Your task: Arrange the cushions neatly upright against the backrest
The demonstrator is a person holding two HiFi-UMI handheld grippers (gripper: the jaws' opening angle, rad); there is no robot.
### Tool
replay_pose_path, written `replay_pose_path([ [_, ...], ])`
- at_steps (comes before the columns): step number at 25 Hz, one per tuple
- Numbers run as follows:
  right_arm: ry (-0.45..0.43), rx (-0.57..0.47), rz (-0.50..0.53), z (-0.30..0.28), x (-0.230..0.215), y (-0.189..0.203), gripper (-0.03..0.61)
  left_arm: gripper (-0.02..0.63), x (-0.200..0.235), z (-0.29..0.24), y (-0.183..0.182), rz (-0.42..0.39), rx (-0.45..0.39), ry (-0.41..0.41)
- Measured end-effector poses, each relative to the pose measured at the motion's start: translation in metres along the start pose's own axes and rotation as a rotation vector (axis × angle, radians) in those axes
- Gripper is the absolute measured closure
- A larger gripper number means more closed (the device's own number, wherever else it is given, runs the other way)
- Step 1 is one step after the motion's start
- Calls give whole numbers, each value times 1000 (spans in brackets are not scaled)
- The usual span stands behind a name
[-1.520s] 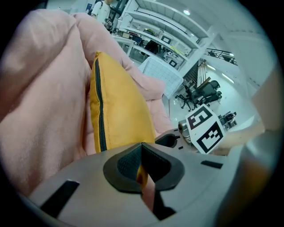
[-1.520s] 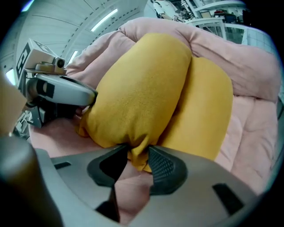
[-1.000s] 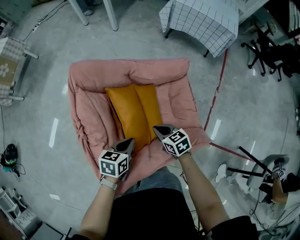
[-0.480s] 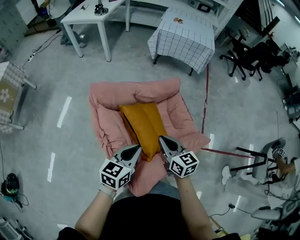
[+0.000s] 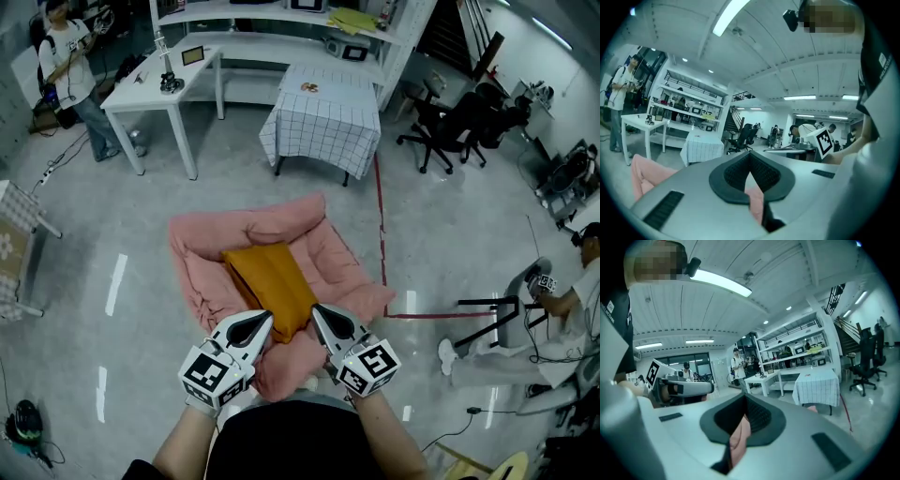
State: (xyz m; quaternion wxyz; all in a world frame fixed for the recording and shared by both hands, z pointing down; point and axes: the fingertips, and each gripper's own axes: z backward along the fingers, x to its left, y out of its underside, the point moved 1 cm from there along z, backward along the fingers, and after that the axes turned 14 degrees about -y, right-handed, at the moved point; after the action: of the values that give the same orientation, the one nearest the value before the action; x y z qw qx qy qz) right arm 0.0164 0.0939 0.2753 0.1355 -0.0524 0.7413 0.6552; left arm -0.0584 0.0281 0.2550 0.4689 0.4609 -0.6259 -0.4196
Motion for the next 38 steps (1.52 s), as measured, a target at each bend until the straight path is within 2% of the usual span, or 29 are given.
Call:
replay_pose_path([
  [6, -23, -55, 91, 21, 2, -42, 569, 601, -17, -3, -33, 88, -89, -13],
  [14, -45, -113, 178, 37, -9, -74, 571, 601, -37, -14, -53, 5, -148, -36],
  [17, -59, -103, 217, 38, -7, -76, 571, 601, -41, -15, -56, -7, -154, -39],
  [29, -33, -120, 192, 48, -15, -70, 571, 601, -42, -14, -51, -28, -172, -85],
  [38, -26, -113, 190, 54, -11, -61, 571, 601, -54, -11, -45, -7, -152, -35],
])
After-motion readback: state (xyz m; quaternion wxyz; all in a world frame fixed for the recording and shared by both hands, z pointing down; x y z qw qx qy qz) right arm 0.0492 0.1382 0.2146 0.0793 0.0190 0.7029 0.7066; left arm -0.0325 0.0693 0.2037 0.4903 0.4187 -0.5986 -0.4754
